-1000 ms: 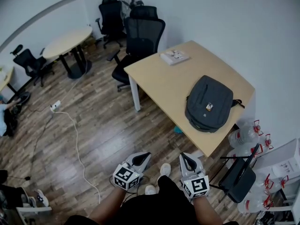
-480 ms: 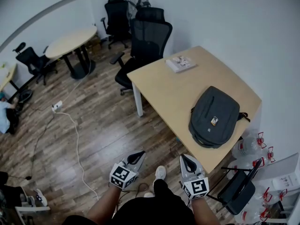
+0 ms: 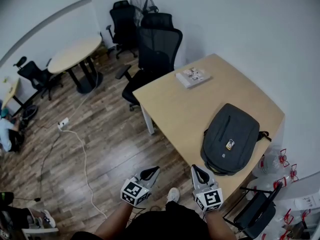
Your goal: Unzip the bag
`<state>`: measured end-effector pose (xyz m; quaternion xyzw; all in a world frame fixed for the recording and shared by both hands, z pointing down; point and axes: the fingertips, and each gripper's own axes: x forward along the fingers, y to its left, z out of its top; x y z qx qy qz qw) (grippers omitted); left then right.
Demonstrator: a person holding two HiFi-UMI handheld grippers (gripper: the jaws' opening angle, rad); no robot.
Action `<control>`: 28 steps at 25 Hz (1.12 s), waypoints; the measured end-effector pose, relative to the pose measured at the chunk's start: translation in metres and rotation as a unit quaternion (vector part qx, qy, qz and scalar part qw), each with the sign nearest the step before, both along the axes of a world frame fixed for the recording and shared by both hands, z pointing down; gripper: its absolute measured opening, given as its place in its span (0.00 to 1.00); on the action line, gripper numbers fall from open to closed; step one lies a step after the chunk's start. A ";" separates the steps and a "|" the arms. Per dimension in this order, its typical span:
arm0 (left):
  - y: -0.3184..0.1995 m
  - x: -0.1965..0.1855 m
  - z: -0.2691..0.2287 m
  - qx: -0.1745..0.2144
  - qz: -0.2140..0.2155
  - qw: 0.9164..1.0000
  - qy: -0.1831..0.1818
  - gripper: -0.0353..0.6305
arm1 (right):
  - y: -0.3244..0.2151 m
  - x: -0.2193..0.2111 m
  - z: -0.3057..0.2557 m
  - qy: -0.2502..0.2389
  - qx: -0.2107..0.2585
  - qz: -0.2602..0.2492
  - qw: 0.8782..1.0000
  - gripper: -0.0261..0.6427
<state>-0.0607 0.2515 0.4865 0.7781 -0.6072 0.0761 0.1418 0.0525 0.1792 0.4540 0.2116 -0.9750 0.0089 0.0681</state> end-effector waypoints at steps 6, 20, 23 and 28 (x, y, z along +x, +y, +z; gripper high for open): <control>-0.048 -0.012 -0.001 0.016 0.001 1.000 -0.004 0.08 | -0.043 -0.009 0.007 0.005 -0.005 -0.004 1.000 0.04; -0.106 -0.035 0.013 0.010 0.015 1.000 0.008 0.08 | -0.094 -0.013 0.021 0.026 -0.017 0.018 0.999 0.04; -0.131 -0.033 0.012 0.003 0.042 0.999 0.020 0.08 | -0.109 -0.014 0.023 0.035 -0.017 0.035 0.999 0.04; -0.173 -0.037 0.027 0.004 0.107 0.994 0.000 0.08 | -0.138 -0.023 0.023 0.041 -0.016 0.078 0.996 0.04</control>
